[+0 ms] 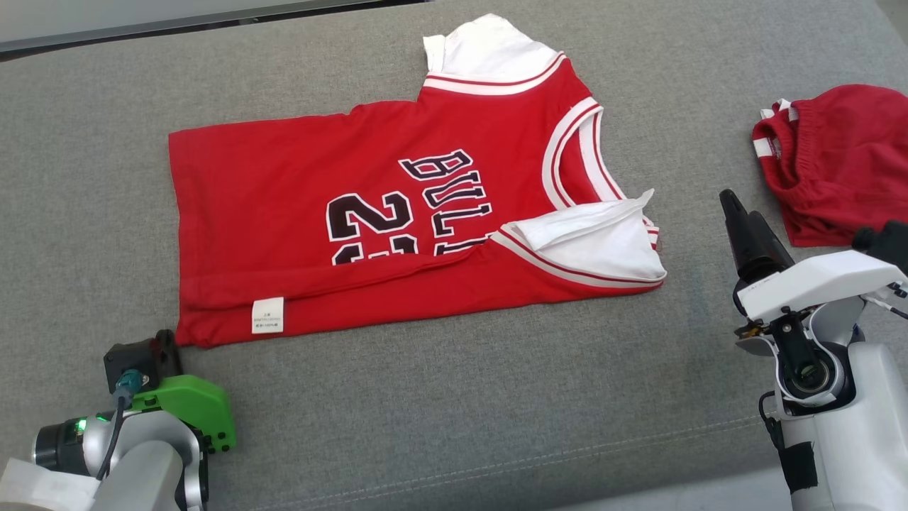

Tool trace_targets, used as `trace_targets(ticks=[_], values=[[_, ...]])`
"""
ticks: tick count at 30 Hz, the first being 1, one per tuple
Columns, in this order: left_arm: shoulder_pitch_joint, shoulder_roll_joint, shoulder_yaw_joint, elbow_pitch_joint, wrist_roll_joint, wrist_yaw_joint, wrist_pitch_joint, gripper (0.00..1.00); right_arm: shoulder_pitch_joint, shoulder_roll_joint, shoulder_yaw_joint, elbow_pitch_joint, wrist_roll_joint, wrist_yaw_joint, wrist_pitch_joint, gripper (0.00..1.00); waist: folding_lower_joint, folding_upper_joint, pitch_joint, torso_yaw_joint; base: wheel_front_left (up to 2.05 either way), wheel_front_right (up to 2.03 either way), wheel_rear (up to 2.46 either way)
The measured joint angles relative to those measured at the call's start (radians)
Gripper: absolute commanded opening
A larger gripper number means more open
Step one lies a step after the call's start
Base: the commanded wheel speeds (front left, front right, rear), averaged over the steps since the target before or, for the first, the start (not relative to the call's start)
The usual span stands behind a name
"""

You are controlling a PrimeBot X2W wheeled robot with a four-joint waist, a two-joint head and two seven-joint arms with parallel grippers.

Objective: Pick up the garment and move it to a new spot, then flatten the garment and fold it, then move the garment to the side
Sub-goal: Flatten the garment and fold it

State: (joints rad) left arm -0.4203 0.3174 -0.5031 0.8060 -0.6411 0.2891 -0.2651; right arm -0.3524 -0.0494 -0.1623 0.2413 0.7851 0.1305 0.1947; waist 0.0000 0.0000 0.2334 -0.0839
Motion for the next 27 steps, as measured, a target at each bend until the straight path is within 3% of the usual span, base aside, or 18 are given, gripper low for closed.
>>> trace_targets(ticks=[7,13,14,15,17,18,19,27], values=[[-0.038,0.037,-0.004,-0.007,0.036,-0.006,0.001,0.00,-0.003,0.000,-0.003,0.006,0.000,0.000,-0.003,1.00,0.0000,0.0000,-0.006,0.000,0.00,0.00,0.00],[-0.030,0.034,0.040,-0.077,0.009,0.003,0.001,0.00,-0.002,0.000,0.000,0.015,0.003,0.000,-0.012,1.00,0.0000,0.0000,-0.025,0.001,0.00,0.00,0.00],[-0.017,0.031,0.048,-0.096,0.003,0.003,0.001,0.09,0.000,0.000,0.000,0.016,0.005,0.000,-0.013,1.00,0.0000,0.0000,-0.028,0.002,0.00,0.00,0.00],[-0.002,0.026,0.055,-0.113,-0.004,0.003,0.001,0.25,0.002,0.000,0.001,0.017,0.005,0.000,-0.017,1.00,0.0000,0.0000,-0.032,0.002,0.00,0.00,0.00],[0.030,0.014,0.068,-0.149,-0.024,0.003,0.001,0.41,0.010,0.000,0.001,0.018,0.007,0.000,-0.021,1.00,0.0000,0.0000,-0.039,0.005,0.00,0.00,0.00],[0.045,0.008,0.073,-0.167,-0.035,0.003,0.001,0.62,0.017,0.000,0.000,0.020,0.009,0.000,-0.024,1.00,0.0000,0.0000,-0.042,0.006,0.00,0.00,0.00],[0.061,0.003,0.077,-0.184,-0.044,0.003,0.001,0.97,0.023,0.000,0.000,0.023,0.012,0.000,-0.027,1.00,0.0000,0.0000,-0.046,0.008,0.00,0.00,0.00],[0.160,-0.056,0.120,-0.297,-0.160,0.000,0.060,1.00,0.059,0.000,0.011,0.043,0.032,0.000,-0.047,1.00,0.0000,0.0000,-0.074,0.019,0.00,0.00,0.00]])
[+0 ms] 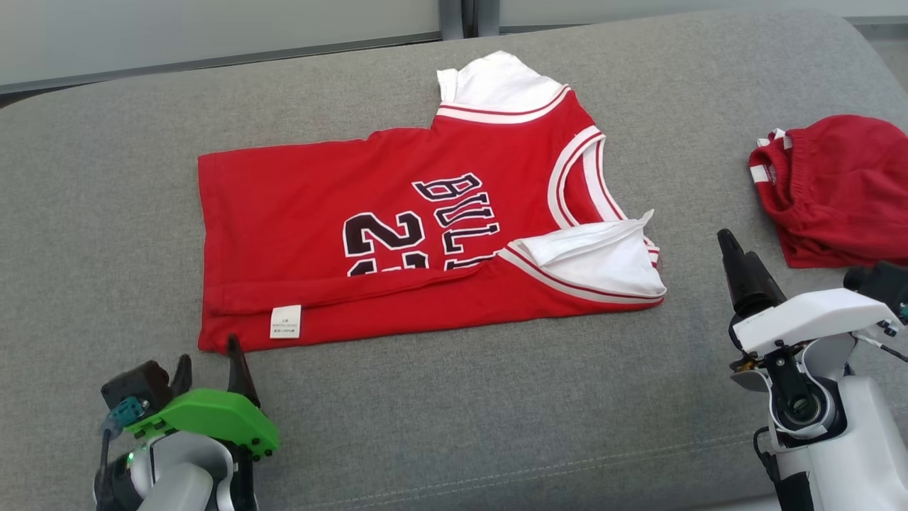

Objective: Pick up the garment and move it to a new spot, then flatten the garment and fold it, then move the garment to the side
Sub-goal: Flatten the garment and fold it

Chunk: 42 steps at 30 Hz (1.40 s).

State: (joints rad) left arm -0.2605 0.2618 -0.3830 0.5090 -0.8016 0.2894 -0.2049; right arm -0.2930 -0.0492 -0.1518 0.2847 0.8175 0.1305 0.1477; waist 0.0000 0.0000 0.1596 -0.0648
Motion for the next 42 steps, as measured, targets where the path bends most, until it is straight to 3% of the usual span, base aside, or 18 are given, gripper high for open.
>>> trace_targets(ticks=[8,10,12,16,25,28,34,38,41,42], values=[[0.029,-0.080,0.114,-0.049,-0.202,-0.016,0.091,1.00,0.005,0.000,0.026,0.014,0.019,0.000,-0.009,1.00,0.0000,0.0000,0.000,-0.009,0.00,0.00,0.00],[0.028,-0.091,0.149,-0.040,-0.243,-0.015,0.104,0.89,0.005,0.000,0.032,0.017,0.022,0.000,-0.010,1.00,0.0000,0.0000,0.005,-0.015,0.00,0.00,0.00],[0.028,-0.100,0.181,-0.020,-0.282,-0.013,0.115,0.72,0.005,0.000,0.036,0.019,0.024,0.000,-0.010,1.00,0.0000,0.0000,0.011,-0.022,0.00,0.00,0.00],[0.017,-0.104,0.216,0.004,-0.317,-0.014,0.114,0.56,0.001,0.000,0.042,0.020,0.024,0.000,-0.010,1.00,0.0000,0.0000,0.020,-0.033,0.00,0.00,0.00],[-0.028,-0.112,0.248,0.053,-0.347,-0.056,0.102,0.61,0.000,0.000,0.035,0.019,0.016,0.000,-0.003,1.00,0.0000,0.0000,0.044,-0.053,0.00,0.00,0.00],[-0.043,-0.115,0.252,0.071,-0.351,-0.072,0.095,0.71,0.000,0.000,0.039,0.020,0.016,0.000,0.000,1.00,0.0000,0.0000,0.048,-0.054,0.00,0.00,0.00],[-0.060,-0.127,0.263,0.077,-0.378,-0.097,0.091,0.75,0.000,0.000,0.042,0.023,0.016,0.000,-0.001,1.00,0.0000,0.0000,0.054,-0.050,0.00,0.00,0.00],[-0.064,-0.129,0.267,0.086,-0.383,-0.097,0.088,0.38,-0.004,0.000,0.046,0.029,0.016,0.000,-0.002,1.00,0.0000,0.0000,0.056,-0.048,0.00,0.00,0.00],[-0.070,-0.131,0.274,0.104,-0.384,-0.109,0.077,0.02,-0.010,0.000,0.054,0.043,0.023,0.000,0.000,1.00,0.0000,0.0000,0.059,-0.048,0.00,0.00,0.00],[-0.074,-0.133,0.278,0.109,-0.387,-0.115,0.071,0.00,-0.010,0.000,0.056,0.052,0.028,0.000,0.000,1.00,0.0000,0.0000,0.061,-0.047,0.00,0.00,0.00]])
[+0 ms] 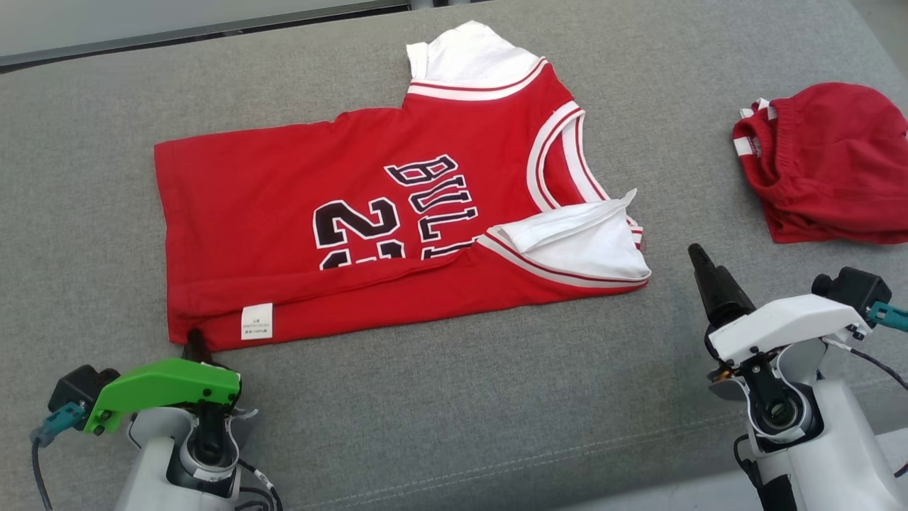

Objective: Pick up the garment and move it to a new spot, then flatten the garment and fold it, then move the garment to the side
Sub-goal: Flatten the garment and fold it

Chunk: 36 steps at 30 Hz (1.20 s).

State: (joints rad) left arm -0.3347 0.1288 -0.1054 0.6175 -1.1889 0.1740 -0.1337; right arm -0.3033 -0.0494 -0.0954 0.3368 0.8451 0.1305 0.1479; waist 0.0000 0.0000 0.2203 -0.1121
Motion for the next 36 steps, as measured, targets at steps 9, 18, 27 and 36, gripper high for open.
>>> trace_targets(ticks=[9,18,27,36], values=[[-0.032,-0.017,-0.012,0.008,0.002,-0.051,-0.026,0.00,-0.018,0.000,0.073,0.111,0.031,0.000,-0.014,1.00,0.0000,0.0000,0.021,0.016,0.00,0.00,0.00],[-0.041,-0.026,-0.030,-0.004,0.005,-0.056,-0.027,0.00,-0.061,-0.001,0.160,0.190,0.013,0.000,-0.054,1.00,0.0000,0.0000,0.039,0.055,0.00,0.00,0.00],[-0.050,-0.028,-0.047,-0.020,0.012,-0.076,-0.031,0.00,-0.143,-0.001,0.171,0.277,0.025,0.001,-0.102,0.00,0.0000,0.0000,0.052,0.075,0.00,0.00,0.00],[-0.061,-0.014,-0.053,-0.080,0.020,-0.094,-0.026,0.00,-0.190,-0.011,0.126,0.200,0.100,0.000,-0.047,0.00,0.0000,0.0000,0.027,0.066,0.00,0.00,0.00]])
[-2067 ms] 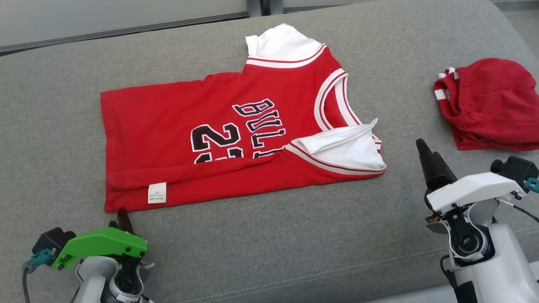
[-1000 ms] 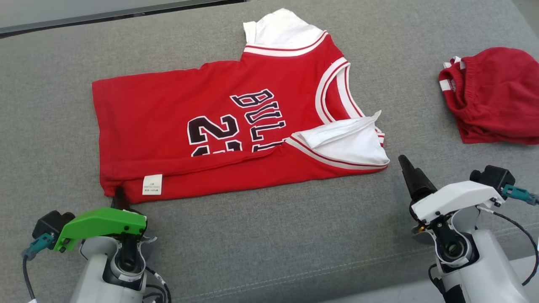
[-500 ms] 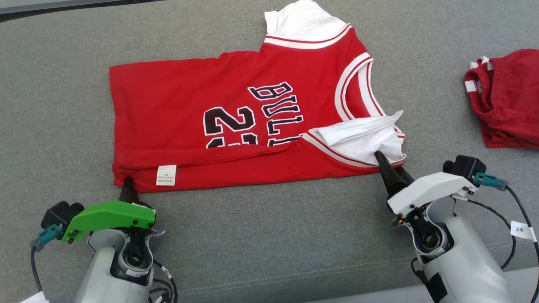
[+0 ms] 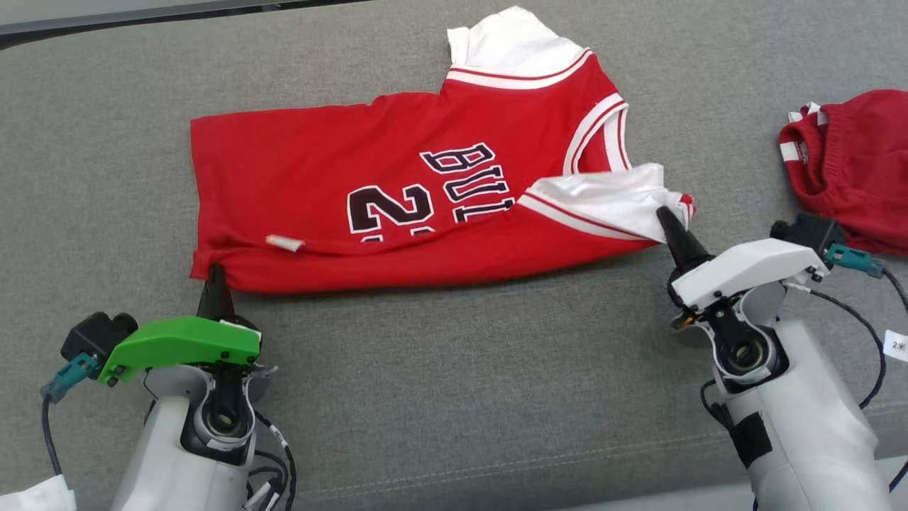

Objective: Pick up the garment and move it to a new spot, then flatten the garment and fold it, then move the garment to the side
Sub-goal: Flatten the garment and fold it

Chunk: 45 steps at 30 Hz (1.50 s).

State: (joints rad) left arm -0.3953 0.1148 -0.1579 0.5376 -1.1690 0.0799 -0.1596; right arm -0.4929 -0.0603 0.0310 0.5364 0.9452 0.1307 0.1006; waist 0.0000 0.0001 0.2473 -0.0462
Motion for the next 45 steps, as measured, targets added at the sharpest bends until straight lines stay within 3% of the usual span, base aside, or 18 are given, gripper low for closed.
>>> trace_targets(ticks=[9,19,28,39,40,41,42,43,45], values=[[0.059,0.011,-0.011,-0.164,0.000,0.032,0.028,0.00,-0.001,-0.019,-0.103,-0.072,-0.015,0.000,0.093,0.00,0.0000,-0.0001,-0.039,-0.003,0.00,0.00,0.00],[0.277,0.006,-0.038,-0.300,-0.018,0.053,0.057,0.00,0.201,0.004,-0.168,-0.174,-0.037,0.000,0.142,0.00,0.0000,0.0000,-0.061,0.004,0.00,0.00,0.00],[0.396,0.002,-0.053,-0.316,-0.017,0.053,0.044,0.00,0.322,0.011,-0.179,-0.216,-0.040,0.000,0.150,0.00,0.0000,0.0000,-0.073,-0.002,0.00,0.00,0.00],[0.416,0.000,-0.075,-0.252,0.003,0.052,0.026,0.00,0.346,0.012,-0.142,-0.135,-0.071,0.000,0.099,0.00,0.0000,0.0000,-0.090,-0.007,0.00,0.00,0.00],[0.416,0.000,-0.076,-0.244,0.005,0.052,0.026,0.00,0.345,0.012,-0.140,-0.126,-0.077,0.000,0.094,0.22,0.0000,0.0000,-0.092,-0.007,0.00,0.00,0.00],[0.415,0.000,-0.076,-0.237,0.007,0.052,0.025,0.30,0.344,0.012,-0.137,-0.118,-0.082,0.000,0.088,0.43,0.0000,0.0000,-0.094,-0.008,0.00,0.00,0.00],[0.414,0.002,-0.075,-0.229,0.012,0.053,0.022,0.52,0.343,0.012,-0.134,-0.110,-0.087,0.000,0.085,0.73,0.0000,0.0000,-0.095,-0.009,0.00,0.00,0.00],[0.413,0.004,-0.075,-0.223,0.014,0.053,0.018,1.00,0.342,0.012,-0.133,-0.102,-0.087,0.000,0.081,0.98,-0.0001,0.0000,-0.097,-0.010,0.00,0.00,0.00],[0.413,0.010,-0.071,-0.213,0.018,0.053,0.015,1.00,0.342,0.012,-0.132,-0.094,-0.098,0.000,0.073,1.00,-0.0001,0.0000,-0.099,-0.011,0.00,0.00,0.00]])
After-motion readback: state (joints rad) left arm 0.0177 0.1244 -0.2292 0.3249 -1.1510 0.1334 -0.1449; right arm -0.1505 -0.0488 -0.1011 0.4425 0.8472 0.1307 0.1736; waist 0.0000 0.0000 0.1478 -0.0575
